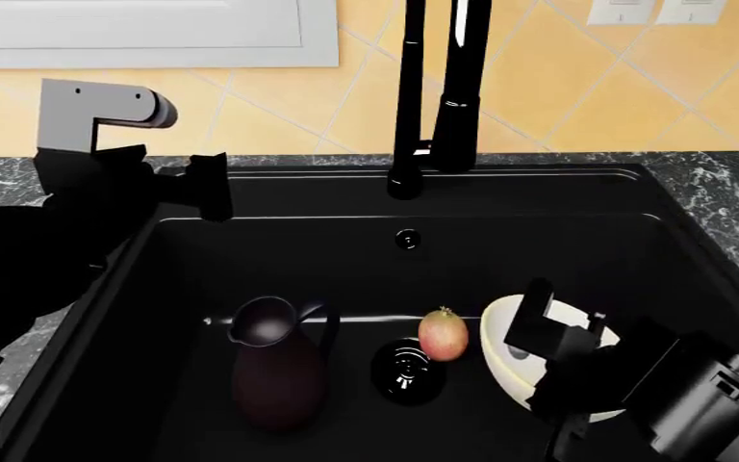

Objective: Pick the pitcher and bowl and place them in the sink. Then turn on the water.

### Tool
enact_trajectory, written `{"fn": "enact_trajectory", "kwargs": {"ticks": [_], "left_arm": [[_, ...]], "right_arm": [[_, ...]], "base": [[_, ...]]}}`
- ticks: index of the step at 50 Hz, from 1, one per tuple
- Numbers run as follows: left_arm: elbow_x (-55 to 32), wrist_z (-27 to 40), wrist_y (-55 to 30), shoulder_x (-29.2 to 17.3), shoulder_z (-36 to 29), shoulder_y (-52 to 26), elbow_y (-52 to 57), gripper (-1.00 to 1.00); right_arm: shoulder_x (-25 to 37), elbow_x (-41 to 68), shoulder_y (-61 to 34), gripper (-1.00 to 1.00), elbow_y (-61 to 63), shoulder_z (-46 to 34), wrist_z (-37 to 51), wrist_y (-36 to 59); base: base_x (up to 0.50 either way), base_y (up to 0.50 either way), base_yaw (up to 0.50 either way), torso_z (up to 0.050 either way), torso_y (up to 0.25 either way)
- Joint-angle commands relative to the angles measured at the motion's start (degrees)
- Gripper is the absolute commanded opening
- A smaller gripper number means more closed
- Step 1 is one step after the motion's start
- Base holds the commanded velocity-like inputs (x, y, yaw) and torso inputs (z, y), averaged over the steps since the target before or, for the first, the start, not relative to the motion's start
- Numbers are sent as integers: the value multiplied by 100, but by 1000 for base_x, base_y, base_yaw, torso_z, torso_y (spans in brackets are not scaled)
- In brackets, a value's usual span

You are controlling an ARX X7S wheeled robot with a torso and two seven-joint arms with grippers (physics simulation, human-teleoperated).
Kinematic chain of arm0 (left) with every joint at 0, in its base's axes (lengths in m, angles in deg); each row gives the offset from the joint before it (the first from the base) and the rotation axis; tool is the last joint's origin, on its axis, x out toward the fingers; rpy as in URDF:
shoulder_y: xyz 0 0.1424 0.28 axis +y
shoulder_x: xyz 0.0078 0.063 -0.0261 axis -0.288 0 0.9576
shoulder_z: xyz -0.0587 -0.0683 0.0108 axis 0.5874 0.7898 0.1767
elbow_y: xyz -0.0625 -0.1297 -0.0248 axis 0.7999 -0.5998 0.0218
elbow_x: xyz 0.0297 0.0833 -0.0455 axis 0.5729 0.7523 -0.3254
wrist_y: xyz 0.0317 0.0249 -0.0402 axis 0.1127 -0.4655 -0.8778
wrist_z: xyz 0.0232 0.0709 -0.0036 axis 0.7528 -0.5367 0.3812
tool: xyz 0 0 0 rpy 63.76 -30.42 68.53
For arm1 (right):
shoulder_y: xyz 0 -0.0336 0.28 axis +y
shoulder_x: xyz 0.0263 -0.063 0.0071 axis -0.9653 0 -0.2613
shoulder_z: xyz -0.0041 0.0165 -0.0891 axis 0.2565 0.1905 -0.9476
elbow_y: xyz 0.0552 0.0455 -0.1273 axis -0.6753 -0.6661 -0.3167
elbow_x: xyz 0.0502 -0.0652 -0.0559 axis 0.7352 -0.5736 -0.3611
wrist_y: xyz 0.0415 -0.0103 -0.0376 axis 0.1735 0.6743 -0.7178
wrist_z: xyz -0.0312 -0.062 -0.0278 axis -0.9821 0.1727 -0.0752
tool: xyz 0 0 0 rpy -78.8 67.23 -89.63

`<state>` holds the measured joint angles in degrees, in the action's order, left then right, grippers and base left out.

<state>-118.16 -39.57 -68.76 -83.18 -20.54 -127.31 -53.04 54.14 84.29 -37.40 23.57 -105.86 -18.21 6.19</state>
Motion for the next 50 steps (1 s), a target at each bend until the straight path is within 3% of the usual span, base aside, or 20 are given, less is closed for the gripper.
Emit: {"fn": "enact_trajectory", "kwargs": {"ticks": [1,15,16,34,50], "left_arm": [[30,-26,80,-5,-34,25,-55,100],[36,-28,109,-5,-66,-1,-99,100],[33,-25,107,-5,-67,-7,-100,100],[-33,32,64,-39,-38,-16,-47,100],[-94,51,87,-67,9,40,-13,100]], "right_arm": [[-57,-104,3,-100,-142,-14,26,-100],[-138,-123,1,-100,-293,-59,22,-173],[-142,-125,-3,100,-299,-64,20,-167],[-133,-142,-81,100,-243,-99,10,-84],[138,14,-492,100,595,-15,-233,517]], "base": [[0,0,0,0,0],[0,0,0,0,0],[0,0,0,0,0],[0,0,0,0,0],[0,0,0,0,0]]}}
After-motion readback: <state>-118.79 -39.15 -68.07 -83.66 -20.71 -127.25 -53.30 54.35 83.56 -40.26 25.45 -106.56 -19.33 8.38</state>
